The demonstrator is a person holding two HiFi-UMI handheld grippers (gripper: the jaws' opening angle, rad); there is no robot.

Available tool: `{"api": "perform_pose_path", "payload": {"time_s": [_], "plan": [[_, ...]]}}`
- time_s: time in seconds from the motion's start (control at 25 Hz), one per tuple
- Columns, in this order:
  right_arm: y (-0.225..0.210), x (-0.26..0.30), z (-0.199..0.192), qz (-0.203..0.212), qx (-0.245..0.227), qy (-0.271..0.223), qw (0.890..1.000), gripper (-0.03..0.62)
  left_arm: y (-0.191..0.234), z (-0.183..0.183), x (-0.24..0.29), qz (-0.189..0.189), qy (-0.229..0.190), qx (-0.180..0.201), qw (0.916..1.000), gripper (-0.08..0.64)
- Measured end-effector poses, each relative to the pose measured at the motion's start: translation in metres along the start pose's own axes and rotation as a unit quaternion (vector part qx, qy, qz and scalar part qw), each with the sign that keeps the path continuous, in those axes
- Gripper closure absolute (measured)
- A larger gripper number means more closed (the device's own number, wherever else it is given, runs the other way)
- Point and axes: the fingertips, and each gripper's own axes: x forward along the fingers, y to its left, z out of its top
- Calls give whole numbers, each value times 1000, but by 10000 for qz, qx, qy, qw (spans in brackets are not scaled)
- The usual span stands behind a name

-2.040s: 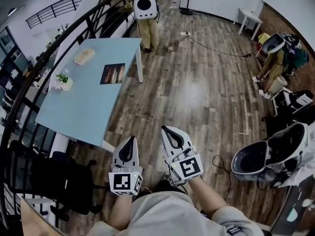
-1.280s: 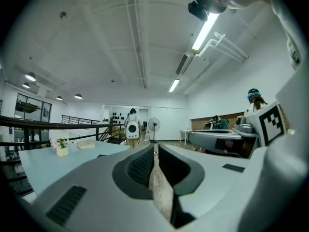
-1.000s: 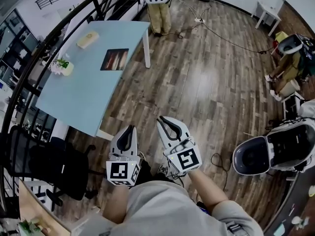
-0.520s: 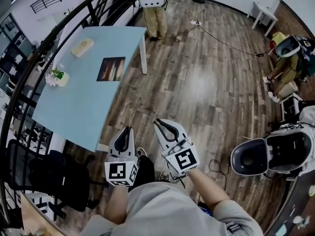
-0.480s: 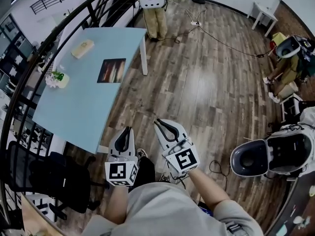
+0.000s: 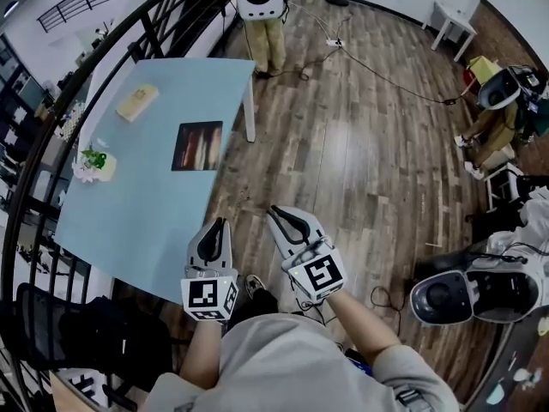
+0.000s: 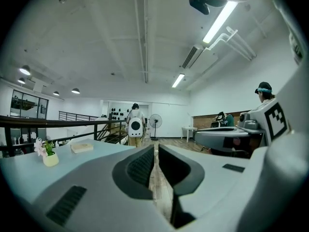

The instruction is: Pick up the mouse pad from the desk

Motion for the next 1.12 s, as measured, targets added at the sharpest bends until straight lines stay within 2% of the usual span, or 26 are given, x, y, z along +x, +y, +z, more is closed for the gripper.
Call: {"api": "perform_pose_path", "payload": {"time_s": [0.28, 0.6, 0.8, 1.12], "plan": [[3, 54, -11, -23, 41, 146, 9999, 551, 51, -7, 28, -97, 97, -135, 9998, 518], [-7, 89, -25, 52, 0, 403, 9992, 551, 80, -18, 55, -35, 224, -332, 9992, 518], [-32, 116, -33, 125, 40, 399, 9991, 551, 92, -18, 88, 20, 284, -294, 9992, 518], [-94, 176, -42, 425, 217, 354, 9982, 551, 115, -14, 157, 366, 458, -201, 9981, 518]]}}
